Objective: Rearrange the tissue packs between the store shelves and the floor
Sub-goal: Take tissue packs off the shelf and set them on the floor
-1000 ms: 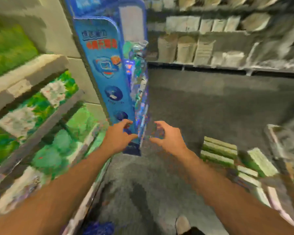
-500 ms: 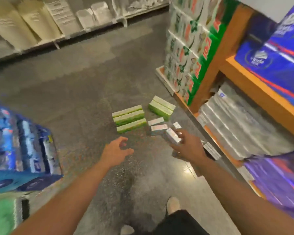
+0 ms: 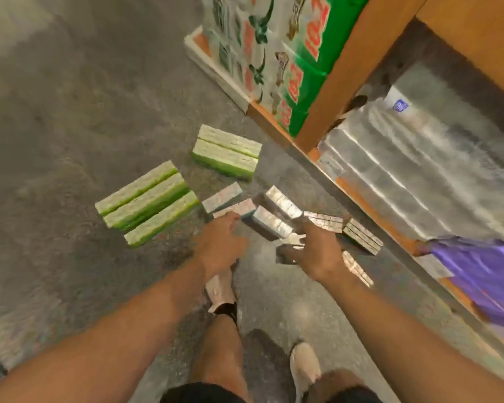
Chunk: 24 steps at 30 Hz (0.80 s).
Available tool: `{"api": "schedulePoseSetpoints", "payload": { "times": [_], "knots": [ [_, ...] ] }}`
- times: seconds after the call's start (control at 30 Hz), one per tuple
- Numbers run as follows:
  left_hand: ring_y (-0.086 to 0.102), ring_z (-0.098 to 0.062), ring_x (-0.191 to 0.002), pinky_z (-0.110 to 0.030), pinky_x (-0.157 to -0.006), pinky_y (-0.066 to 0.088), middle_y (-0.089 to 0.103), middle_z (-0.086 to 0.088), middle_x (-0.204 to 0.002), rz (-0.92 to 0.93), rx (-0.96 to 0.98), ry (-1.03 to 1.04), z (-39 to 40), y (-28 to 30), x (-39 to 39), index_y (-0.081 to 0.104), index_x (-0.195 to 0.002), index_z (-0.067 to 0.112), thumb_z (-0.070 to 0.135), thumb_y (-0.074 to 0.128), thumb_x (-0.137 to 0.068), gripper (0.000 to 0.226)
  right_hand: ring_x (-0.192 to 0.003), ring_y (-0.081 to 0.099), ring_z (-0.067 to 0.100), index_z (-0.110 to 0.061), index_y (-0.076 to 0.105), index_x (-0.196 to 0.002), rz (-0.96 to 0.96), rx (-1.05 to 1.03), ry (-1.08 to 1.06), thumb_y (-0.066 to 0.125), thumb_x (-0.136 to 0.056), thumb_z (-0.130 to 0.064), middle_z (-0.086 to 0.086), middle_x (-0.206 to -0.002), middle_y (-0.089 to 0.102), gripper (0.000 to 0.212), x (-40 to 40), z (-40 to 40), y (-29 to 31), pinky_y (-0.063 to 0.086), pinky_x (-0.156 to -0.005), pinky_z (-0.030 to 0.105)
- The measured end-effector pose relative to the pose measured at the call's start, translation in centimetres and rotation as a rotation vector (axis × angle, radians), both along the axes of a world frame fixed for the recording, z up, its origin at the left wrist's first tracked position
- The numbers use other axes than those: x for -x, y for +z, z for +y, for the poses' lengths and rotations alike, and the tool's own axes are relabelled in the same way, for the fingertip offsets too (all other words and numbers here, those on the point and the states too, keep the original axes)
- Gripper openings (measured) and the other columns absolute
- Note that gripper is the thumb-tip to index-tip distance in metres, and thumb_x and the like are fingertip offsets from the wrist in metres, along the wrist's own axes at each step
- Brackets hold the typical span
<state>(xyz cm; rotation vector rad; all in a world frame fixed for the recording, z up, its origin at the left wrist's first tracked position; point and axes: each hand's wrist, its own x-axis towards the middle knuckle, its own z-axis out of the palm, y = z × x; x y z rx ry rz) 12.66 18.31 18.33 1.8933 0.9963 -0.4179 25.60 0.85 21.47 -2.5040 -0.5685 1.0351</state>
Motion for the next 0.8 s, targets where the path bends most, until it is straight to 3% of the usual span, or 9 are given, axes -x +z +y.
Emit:
{"api": "schedulePoseSetpoints", "payload": {
  "times": [0.07, 0.17, 0.23, 0.37, 0.47, 0.53, 0.6, 0.7, 0.8],
  "knots": [
    [0.058, -0.018, -0.108, -0.028, -0.086, 0.049, 0.058, 0.002, -0.125, 0.022, -0.08, -0.099, 2.6, -6.3, -2.3, 0.049, -0.133, 0.029, 0.037, 0.07, -0.08, 0.058, -0.1, 0.066, 0.02, -0.024, 0.055, -0.129, -0.027, 0.021, -0.005, 0.081, -0.072, -0.04, 0.003, -0.117, 0.068, 0.065, -1.2, 3.1, -5.8, 0.052, -0.084, 0.032],
    [0.054, -0.026, -0.114, -0.033, -0.094, 0.045, 0.056, -0.005, -0.127, 0.083, -0.187, -0.192, 5.8, -14.8, -4.7, 0.048, -0.136, 0.023, 0.042, 0.073, -0.077, 0.066, -0.098, 0.067, 0.022, -0.02, 0.057, -0.127, -0.065, 0.019, 0.014, 0.08, -0.074, -0.037, 0.004, -0.113, 0.07, 0.06, -2.6, 7.3, -14.4, 0.047, -0.078, 0.026],
    [0.054, -0.029, -0.112, -0.038, -0.094, 0.046, 0.058, -0.007, -0.124, 0.125, -0.313, -0.281, 7.1, -20.3, -5.7, 0.048, -0.134, 0.021, 0.044, 0.074, -0.075, 0.068, -0.098, 0.065, 0.023, -0.019, 0.057, -0.124, -0.095, 0.025, 0.058, 0.08, -0.075, -0.032, 0.004, -0.113, 0.069, 0.056, -3.1, 9.6, -20.1, 0.045, -0.075, 0.024],
    [0.051, -0.03, -0.114, -0.041, -0.091, 0.047, 0.056, -0.008, -0.125, 0.135, -0.397, -0.357, 8.0, -30.5, -6.6, 0.048, -0.132, 0.017, 0.039, 0.078, -0.074, 0.069, -0.112, 0.057, 0.028, -0.022, 0.048, -0.134, -0.116, 0.061, 0.164, 0.079, -0.073, -0.024, 0.007, -0.127, 0.058, 0.069, -4.0, 12.9, -30.8, 0.051, -0.09, 0.036],
    [0.059, -0.028, -0.105, -0.039, -0.084, 0.049, 0.061, -0.003, -0.117, 0.168, -0.523, -0.431, 7.8, -36.0, -6.3, 0.052, -0.125, 0.02, 0.039, 0.079, -0.07, 0.064, -0.13, 0.044, 0.03, -0.026, 0.037, -0.143, -0.205, 0.163, 0.364, 0.075, -0.073, -0.022, 0.008, -0.141, 0.047, 0.08, -4.6, 14.3, -36.9, 0.04, -0.106, 0.046],
    [0.063, -0.026, -0.092, -0.034, -0.077, 0.047, 0.066, -0.001, -0.104, 0.139, -0.648, -0.465, 7.7, -37.9, -5.8, 0.056, -0.114, 0.023, 0.031, 0.074, -0.071, 0.048, -0.134, 0.04, 0.028, -0.029, 0.038, -0.141, -0.258, 0.218, 0.471, 0.073, -0.074, -0.022, 0.006, -0.142, 0.047, 0.076, -4.7, 15.0, -39.1, 0.027, -0.114, 0.053],
    [0.064, -0.025, -0.084, -0.033, -0.073, 0.047, 0.067, 0.001, -0.095, 0.107, -0.672, -0.43, 7.6, -38.3, -5.5, 0.058, -0.106, 0.027, 0.023, 0.068, -0.072, 0.036, -0.128, 0.047, 0.027, -0.029, 0.048, -0.131, -0.304, 0.213, 0.512, 0.071, -0.075, -0.018, 0.004, -0.133, 0.054, 0.062, -4.9, 15.6, -39.7, 0.024, -0.115, 0.053],
    [0.063, -0.024, -0.089, -0.035, -0.073, 0.05, 0.067, 0.005, -0.096, 0.106, -0.605, -0.335, 8.3, -36.0, -4.9, 0.058, -0.107, 0.032, 0.03, 0.068, -0.073, 0.036, -0.108, 0.059, 0.026, -0.027, 0.059, -0.12, -0.319, 0.084, 0.535, 0.068, -0.078, -0.014, 0.0, -0.118, 0.063, 0.044, -5.2, 16.0, -37.5, 0.042, -0.103, 0.041],
    [0.064, -0.024, -0.093, -0.038, -0.076, 0.054, 0.068, 0.0, -0.105, 0.071, -0.5, -0.25, 9.6, -29.8, -4.1, 0.058, -0.121, 0.029, 0.043, 0.074, -0.071, 0.055, -0.103, 0.062, 0.027, -0.016, 0.063, -0.124, -0.187, -0.156, 0.423, 0.07, -0.077, -0.013, 0.005, -0.121, 0.063, 0.048, -5.4, 16.0, -31.6, 0.053, -0.088, 0.038]
  ]
}}
